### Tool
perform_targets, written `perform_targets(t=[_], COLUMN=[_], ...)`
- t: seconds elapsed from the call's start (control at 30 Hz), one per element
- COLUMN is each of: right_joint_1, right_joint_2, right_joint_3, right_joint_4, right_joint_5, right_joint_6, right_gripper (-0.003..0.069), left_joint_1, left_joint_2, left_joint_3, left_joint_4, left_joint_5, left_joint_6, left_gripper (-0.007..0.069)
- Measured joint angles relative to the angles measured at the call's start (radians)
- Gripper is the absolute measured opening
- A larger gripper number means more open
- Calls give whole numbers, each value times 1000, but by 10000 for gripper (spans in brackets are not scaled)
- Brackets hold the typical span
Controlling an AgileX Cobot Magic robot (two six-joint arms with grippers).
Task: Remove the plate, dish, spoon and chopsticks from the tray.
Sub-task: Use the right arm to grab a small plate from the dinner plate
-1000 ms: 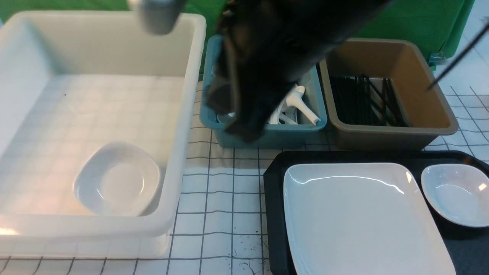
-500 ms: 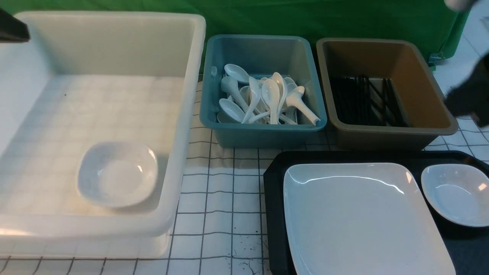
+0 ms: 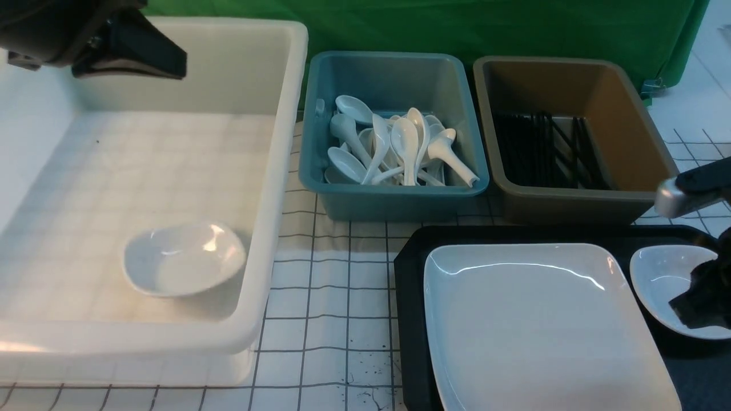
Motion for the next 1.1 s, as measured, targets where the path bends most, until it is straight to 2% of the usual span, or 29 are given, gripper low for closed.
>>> perform_targets(t=[0.07,0.1,0.17,0.23,0.37,0.7,0.97,1.1], right_joint_1=[0,0,0,0,0,0,0,1], right_joint_2=[46,50,98,142,205,302,325,342], right_joint_3=[0,0,0,0,0,0,0,0], right_joint_4=[-20,-23,-56,-99,-163,-306,-350,-356], right_joint_5=[-42,-44,-65,-82,-117,-151,-159,-170], right_joint_6=[-12,-12,-25,-27,-28,-28,-28,-34], right_gripper=[400,409,487,519,528,512,405,303], left_joint_1=[-31,-31,-57,-77,-102,-116,-116,-116], left_joint_2=[0,0,0,0,0,0,0,-3], left_joint_3=[0,0,0,0,0,0,0,21], left_joint_4=[15,16,22,26,44,64,66,66], left_joint_5=[7,7,12,21,30,33,28,5], left_joint_6=[0,0,1,1,1,1,1,1], left_gripper=[4,4,4,6,11,20,20,20])
